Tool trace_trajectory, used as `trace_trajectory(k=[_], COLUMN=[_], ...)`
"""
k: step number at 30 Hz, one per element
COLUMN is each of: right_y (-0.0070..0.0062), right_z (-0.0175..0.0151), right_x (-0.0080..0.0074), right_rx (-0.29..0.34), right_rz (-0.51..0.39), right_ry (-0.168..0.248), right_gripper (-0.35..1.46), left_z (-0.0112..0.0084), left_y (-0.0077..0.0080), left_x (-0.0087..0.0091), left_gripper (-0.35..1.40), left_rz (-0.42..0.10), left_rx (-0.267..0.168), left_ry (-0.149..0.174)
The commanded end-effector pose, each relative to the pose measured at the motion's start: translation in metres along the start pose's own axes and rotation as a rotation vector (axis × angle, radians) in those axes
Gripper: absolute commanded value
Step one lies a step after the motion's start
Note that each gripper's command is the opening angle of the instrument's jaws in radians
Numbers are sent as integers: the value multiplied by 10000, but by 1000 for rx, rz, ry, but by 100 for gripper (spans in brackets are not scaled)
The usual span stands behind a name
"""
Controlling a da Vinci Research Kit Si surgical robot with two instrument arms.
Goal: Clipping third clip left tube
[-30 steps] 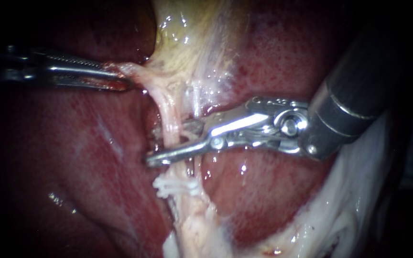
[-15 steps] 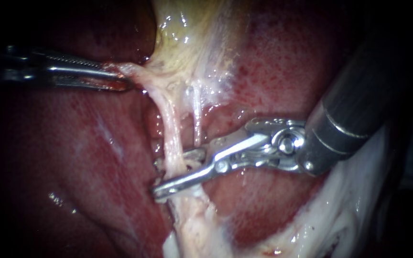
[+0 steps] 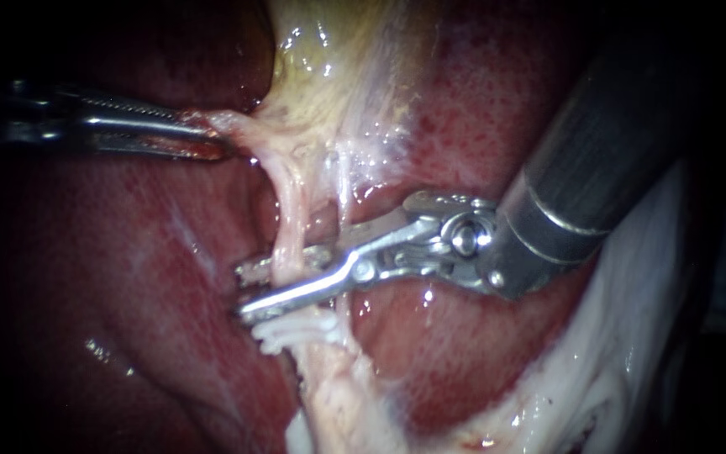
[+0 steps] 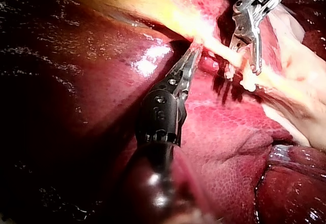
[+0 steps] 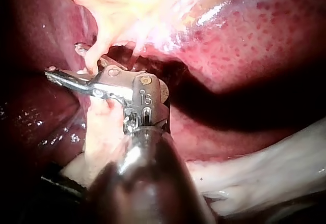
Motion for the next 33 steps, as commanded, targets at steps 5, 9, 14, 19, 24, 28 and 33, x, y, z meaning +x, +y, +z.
trace_trajectory(k=[5,9,14,19,24,28,33], right_y=[-20,-36,-45,-46,-47,-47,-47], right_z=[-11,-12,-9,-11,-13,-13,-12], right_x=[29,38,40,38,37,37,36], right_rx=[33,52,65,71,74,76,74], right_rz=[13,20,22,22,21,21,21], right_ry=[48,65,61,56,53,51,53], right_gripper=[49,48,46,40,25,9,-15], left_z=[0,0,0,0,0,0,0], left_y=[0,0,0,0,-1,0,-1], left_x=[0,0,0,0,0,0,0], left_gripper=[-35,-35,-35,-35,-35,-35,-35], left_rz=[0,0,0,0,0,0,0], left_rx=[1,1,1,1,1,1,0], left_ry=[0,0,0,0,0,0,0])
